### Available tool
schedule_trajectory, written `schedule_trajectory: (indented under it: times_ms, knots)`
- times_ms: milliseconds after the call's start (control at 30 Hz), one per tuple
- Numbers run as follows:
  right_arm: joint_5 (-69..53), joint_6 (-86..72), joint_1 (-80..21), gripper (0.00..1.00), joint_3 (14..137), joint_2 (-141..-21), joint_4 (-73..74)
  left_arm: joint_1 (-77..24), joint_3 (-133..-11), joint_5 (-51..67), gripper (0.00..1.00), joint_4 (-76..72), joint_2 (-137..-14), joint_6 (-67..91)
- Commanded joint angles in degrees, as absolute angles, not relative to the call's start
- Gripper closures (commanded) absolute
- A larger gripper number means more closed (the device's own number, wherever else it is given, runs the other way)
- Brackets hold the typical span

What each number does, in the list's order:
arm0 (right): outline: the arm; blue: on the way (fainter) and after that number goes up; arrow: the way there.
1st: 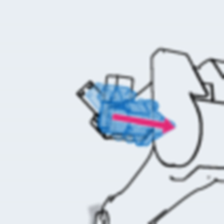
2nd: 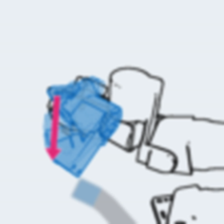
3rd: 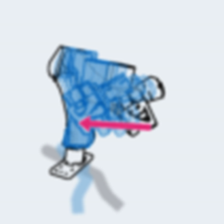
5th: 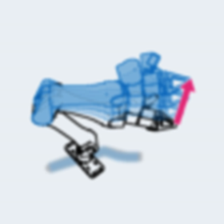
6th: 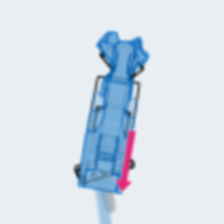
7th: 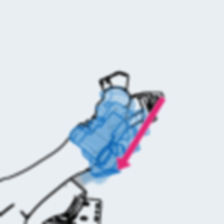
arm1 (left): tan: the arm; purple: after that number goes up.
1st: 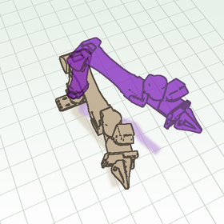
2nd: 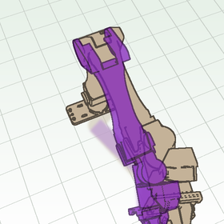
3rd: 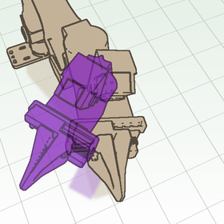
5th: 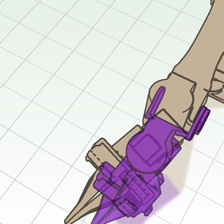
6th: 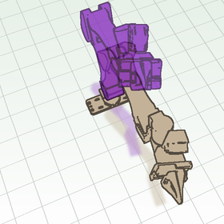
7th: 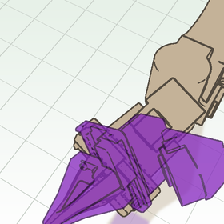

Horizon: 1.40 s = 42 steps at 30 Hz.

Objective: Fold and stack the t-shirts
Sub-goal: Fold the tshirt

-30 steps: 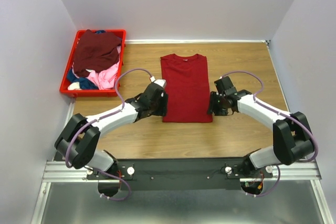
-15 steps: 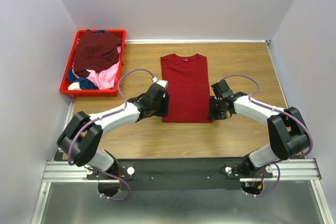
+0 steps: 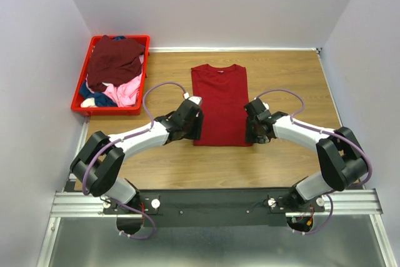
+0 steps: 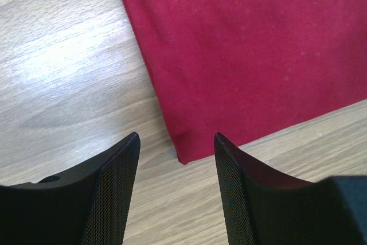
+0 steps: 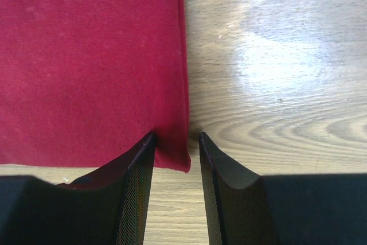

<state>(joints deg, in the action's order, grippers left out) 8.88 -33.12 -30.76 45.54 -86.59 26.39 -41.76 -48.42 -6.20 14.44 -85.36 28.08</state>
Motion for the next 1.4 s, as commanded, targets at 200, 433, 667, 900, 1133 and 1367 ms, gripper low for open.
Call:
schedule_trajectory:
  times_ms: [200,433,667,900,1133,1367]
  knots:
    - [10.1,-34.7,-31.5,0.56,47.8,-86.6,33.6,-42.4,-50.2,-8.6,0.37,15.6,-86.0,27.2]
    - [9.4,-35.8,-31.6,0.56,47.2,-86.1,33.8,-42.6,-50.1,-8.4,0.37,15.3,-86.0,27.3]
    - [8.8,-36.4,-32.3,0.57,45.9,-87.4,33.7,-42.9,-50.1,-8.4,0.37,15.0,-86.7,27.2]
    - [9.4,-38.6,-34.0,0.67,42.3,-90.7,33.7,-43.6,-50.7,-8.8,0.37,15.8,-87.1,27.1]
    - [9.6,-39.7,-35.5,0.86,40.5,-92.5,34.0,-44.4,-51.0,-9.4,0.37,17.0,-88.2,27.4]
    - [10.0,-39.0,-37.0,0.95,41.7,-93.0,34.0,-45.4,-53.1,-10.2,0.39,19.0,-91.7,27.2]
